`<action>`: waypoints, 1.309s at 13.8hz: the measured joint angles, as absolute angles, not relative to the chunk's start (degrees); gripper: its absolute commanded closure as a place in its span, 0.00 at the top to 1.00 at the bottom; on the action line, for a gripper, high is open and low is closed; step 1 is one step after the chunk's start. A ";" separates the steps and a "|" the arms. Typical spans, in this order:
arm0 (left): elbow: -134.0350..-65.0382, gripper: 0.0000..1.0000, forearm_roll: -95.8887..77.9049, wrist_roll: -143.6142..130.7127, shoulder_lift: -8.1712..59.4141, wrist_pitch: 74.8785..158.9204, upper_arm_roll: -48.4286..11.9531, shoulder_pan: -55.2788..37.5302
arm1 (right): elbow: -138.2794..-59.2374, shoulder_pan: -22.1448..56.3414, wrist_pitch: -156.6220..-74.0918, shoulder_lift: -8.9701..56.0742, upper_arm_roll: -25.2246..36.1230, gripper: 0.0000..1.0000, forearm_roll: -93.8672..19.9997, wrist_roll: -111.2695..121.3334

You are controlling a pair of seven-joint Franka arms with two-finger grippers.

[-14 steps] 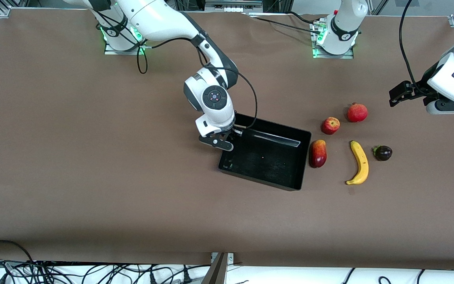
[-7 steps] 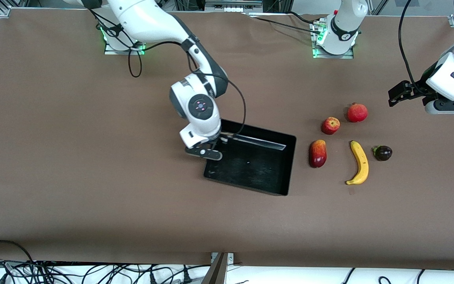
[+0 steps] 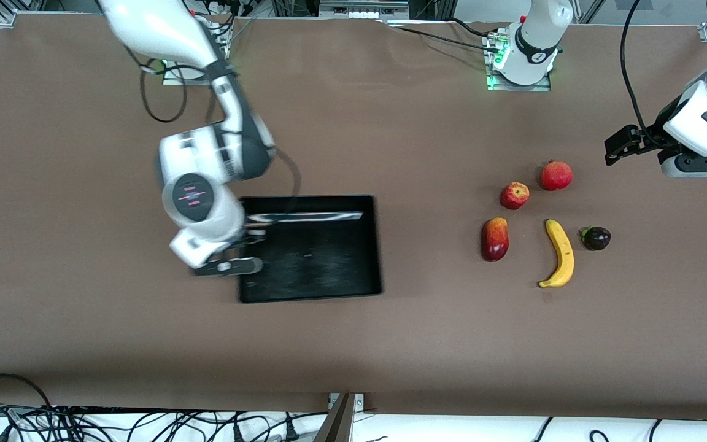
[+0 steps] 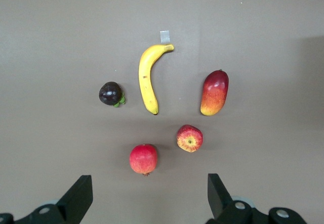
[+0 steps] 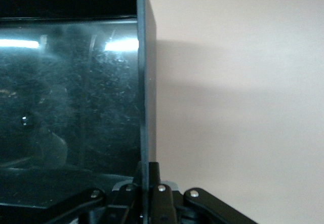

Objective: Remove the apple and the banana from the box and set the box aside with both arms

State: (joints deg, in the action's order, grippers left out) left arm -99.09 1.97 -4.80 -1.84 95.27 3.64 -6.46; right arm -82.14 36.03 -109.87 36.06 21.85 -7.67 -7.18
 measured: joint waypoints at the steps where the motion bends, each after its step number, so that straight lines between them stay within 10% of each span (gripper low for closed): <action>1: -99.09 1.00 1.98 -4.80 -1.84 95.25 3.64 -6.46 | -83.87 34.03 -110.82 35.65 22.66 0.00 -7.74 -4.50; 11: -99.05 1.00 1.97 -4.80 -1.84 95.23 3.64 -6.46 | -97.93 18.84 -126.04 35.38 22.74 0.00 -15.70 9.98; 12: -99.05 1.00 1.97 -4.80 -1.84 95.23 3.64 -6.46 | -99.33 18.85 -127.80 35.41 22.43 0.07 -16.35 9.98; 13: -99.05 1.00 1.97 -4.80 -1.84 95.23 3.64 -6.46 | -100.14 18.90 -128.76 35.30 22.36 0.67 -17.04 9.98; 14: -99.05 1.00 1.97 -4.80 -1.84 95.23 3.64 -6.46 | -100.40 18.90 -128.83 35.23 22.29 1.00 -17.41 9.98; 18: -99.04 1.00 1.97 -4.80 -1.84 95.22 3.64 -6.46 | -96.51 19.21 -127.03 34.13 21.99 1.00 -17.65 9.99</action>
State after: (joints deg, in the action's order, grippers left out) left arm -99.04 1.97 -4.80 -1.84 95.22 3.64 -6.46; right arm -96.51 19.21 -127.03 34.13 21.99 -17.65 9.99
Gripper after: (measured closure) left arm 0.000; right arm 0.648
